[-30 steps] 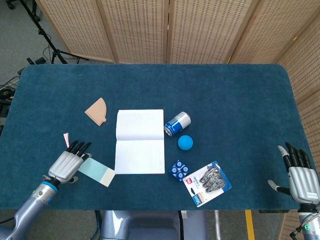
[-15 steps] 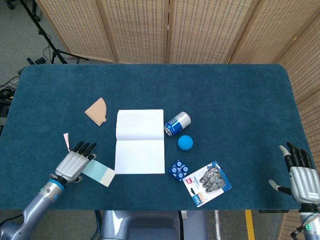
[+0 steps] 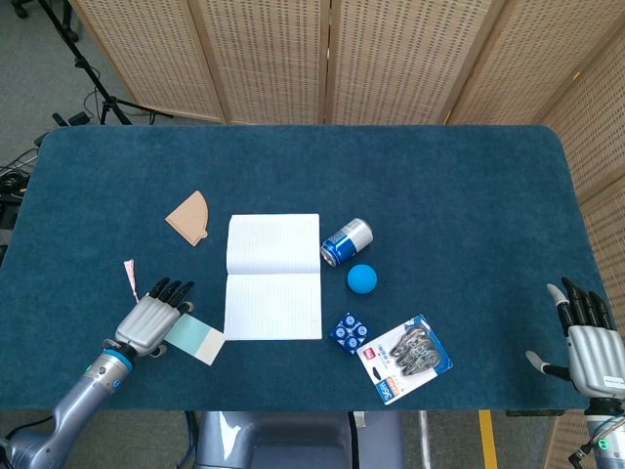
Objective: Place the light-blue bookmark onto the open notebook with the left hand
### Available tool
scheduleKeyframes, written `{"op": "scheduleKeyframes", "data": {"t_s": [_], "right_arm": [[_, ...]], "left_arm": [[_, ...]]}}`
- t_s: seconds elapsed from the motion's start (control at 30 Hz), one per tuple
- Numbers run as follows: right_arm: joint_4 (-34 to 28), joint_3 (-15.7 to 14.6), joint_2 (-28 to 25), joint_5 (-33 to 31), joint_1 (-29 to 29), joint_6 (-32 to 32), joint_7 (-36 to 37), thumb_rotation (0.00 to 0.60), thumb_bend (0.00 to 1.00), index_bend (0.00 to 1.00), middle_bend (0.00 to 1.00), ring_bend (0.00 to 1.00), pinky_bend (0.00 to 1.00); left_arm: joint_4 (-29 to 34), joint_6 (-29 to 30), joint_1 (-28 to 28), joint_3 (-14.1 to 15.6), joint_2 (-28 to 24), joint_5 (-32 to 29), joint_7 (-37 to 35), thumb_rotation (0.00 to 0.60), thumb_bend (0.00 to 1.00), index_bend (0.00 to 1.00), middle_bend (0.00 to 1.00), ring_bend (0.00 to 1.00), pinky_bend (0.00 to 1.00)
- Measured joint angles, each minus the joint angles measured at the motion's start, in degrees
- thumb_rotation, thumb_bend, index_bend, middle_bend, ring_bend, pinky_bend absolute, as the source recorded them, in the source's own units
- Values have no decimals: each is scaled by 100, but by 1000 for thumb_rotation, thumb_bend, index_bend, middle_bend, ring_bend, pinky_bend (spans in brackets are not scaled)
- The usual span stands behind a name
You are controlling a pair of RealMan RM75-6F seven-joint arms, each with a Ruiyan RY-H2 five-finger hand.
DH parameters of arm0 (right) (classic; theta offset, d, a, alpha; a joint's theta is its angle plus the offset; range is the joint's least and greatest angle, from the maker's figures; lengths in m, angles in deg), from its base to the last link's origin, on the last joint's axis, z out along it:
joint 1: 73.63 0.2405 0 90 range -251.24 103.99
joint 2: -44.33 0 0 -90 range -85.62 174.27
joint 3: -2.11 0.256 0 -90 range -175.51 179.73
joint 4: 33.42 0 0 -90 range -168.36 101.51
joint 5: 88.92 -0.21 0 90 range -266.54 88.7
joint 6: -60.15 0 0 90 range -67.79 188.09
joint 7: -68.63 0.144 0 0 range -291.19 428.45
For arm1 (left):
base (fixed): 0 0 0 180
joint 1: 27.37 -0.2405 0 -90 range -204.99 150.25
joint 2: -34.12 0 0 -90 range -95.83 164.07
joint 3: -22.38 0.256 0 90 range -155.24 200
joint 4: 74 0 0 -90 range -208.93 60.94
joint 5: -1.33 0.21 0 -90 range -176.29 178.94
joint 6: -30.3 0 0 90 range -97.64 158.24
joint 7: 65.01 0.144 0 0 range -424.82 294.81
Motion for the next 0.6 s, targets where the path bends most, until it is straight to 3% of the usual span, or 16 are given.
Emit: {"op": "scheduleKeyframes", "data": {"t_s": [0.6], "right_arm": [[-1,13,-11,7,-13,28,20,600,53,5,0,0,0]], "left_arm": [[-5,-26,116,75,69,-239,46,600,146,315,0,0,0]]}}
